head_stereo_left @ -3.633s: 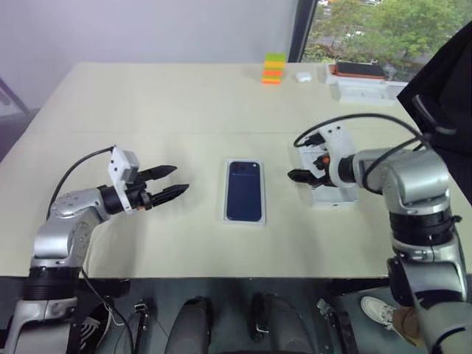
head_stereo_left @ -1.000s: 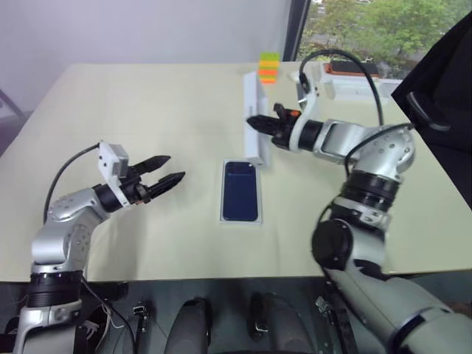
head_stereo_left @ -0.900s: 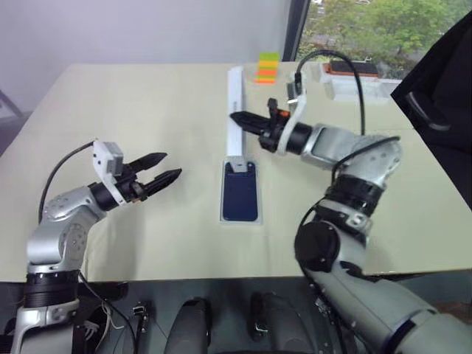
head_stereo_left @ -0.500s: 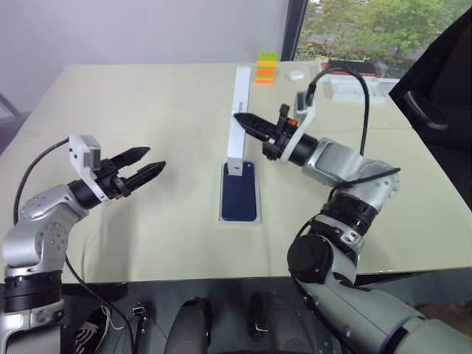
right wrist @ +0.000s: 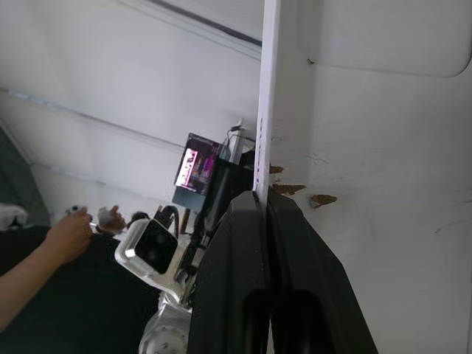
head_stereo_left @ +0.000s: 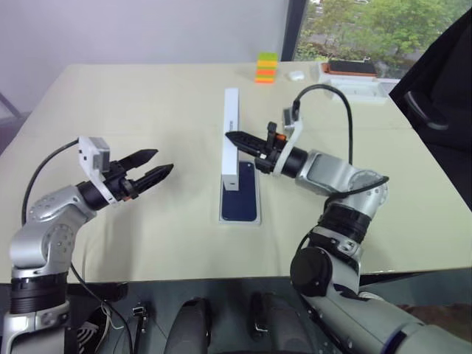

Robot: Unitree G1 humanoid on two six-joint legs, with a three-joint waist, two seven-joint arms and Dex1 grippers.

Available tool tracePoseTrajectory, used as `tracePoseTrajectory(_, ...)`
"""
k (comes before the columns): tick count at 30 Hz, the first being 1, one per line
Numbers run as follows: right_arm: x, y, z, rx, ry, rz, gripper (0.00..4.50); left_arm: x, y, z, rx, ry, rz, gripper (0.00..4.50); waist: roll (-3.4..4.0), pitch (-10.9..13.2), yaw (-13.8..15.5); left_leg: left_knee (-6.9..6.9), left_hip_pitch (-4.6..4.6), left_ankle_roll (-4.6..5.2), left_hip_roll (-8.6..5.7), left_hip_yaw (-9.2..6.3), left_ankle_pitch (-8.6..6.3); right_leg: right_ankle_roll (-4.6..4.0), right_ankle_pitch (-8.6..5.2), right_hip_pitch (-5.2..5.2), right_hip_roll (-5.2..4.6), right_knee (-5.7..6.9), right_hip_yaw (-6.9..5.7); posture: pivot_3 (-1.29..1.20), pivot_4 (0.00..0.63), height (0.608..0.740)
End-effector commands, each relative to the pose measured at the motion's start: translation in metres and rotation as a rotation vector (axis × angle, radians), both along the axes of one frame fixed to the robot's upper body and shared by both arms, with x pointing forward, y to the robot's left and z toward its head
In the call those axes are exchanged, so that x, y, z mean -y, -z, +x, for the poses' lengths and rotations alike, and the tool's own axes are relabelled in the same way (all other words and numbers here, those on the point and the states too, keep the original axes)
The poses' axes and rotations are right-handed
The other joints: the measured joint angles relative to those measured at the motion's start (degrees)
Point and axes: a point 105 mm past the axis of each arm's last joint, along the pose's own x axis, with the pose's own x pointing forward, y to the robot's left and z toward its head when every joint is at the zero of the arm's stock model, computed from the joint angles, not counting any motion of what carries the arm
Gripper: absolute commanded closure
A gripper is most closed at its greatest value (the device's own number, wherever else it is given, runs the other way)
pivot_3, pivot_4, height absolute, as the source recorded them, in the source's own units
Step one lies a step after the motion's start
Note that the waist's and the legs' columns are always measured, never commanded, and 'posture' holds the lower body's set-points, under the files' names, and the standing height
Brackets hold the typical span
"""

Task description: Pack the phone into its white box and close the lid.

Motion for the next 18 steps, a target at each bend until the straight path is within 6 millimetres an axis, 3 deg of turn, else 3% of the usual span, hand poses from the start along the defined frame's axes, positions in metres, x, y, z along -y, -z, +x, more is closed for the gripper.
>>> tracePoseTrajectory(1,-0.029,0.016,-0.021,-0.053,-0.105,0.087,4.47,0.006,-0.009,-0.004,0.03,0.028,-0.006,1.08,0.0,0.0,-0.1,0.0,0.0,0.0,0.0,0.0,0.0,0.0,0.0,0.0,0.01,0.0,0.0,0.0,0.15,0.74)
tracePoseTrajectory(7,-0.035,0.009,-0.024,-0.052,-0.135,0.139,4.47,0.005,-0.008,-0.004,0.028,0.031,-0.008,1.08,0.0,0.0,-0.03,0.0,0.0,0.0,0.04,-0.01,0.0,0.0,0.0,-0.01,0.04,-0.01,0.0,0.0,0.15,0.74)
tracePoseTrajectory(13,-0.048,0.028,-0.034,-0.128,-0.175,0.114,4.47,0.009,-0.007,-0.004,0.025,0.043,-0.008,1.08,0.0,0.0,-0.04,-0.01,0.0,0.0,0.14,0.0,0.0,0.0,0.0,0.0,0.07,-0.04,0.0,0.0,0.15,0.74)
tracePoseTrajectory(18,-0.051,0.028,-0.036,-0.134,-0.189,0.113,4.47,0.01,-0.004,-0.005,0.013,0.048,-0.014,1.08,-0.08,-0.09,0.16,-0.01,-0.01,0.01,0.15,0.0,-0.01,0.0,0.0,0.01,0.08,-0.07,0.0,0.0,0.15,0.74)
